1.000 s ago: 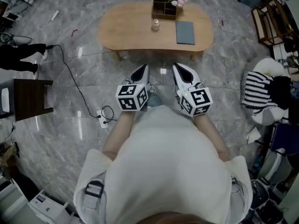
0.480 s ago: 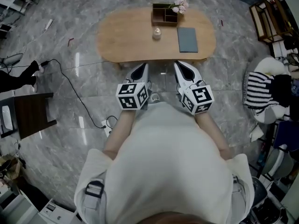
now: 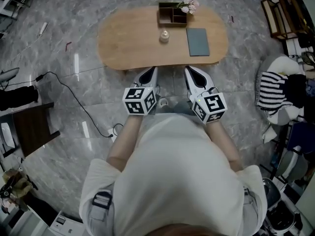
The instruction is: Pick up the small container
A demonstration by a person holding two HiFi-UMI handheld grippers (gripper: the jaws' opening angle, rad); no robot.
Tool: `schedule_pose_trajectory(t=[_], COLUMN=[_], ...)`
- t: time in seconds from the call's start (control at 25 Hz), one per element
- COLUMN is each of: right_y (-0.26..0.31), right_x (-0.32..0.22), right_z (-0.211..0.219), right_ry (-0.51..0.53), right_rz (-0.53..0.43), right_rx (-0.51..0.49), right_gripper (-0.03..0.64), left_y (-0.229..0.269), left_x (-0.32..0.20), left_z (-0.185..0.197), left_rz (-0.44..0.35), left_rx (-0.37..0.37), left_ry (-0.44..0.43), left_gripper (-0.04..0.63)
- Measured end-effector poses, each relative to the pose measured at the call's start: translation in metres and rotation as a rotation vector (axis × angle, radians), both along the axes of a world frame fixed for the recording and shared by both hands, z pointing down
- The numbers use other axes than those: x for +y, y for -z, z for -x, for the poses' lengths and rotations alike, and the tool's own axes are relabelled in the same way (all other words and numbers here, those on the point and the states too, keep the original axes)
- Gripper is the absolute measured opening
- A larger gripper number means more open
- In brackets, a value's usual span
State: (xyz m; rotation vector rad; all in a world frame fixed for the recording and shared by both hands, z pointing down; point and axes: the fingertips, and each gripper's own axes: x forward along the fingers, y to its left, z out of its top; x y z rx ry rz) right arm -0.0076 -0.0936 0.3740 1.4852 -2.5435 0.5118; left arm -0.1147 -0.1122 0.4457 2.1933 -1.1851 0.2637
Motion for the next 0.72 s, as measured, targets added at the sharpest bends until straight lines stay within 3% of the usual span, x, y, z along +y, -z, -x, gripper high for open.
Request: schedule_pose_trajectory(t=[0.28, 0.72], right_y=[-0.030, -0.083], right_x=[-0.013, -0.082], right_z=[-0.014, -0.038], right_ry=[-0.013, 0.074], right_rz=[0.088, 0.151], right_rx=[-0.014, 0.034], right_gripper=[-0.002, -0.002], left_y=[-0.035, -0.098], left_x=[-0.022, -0.081], left_z=[-0.008, -0.025], left_rz=[0.064, 0.136], left_rx=[-0.023, -0.044], left_ry=[0.027, 0.093], left_gripper=[0.002, 0.002])
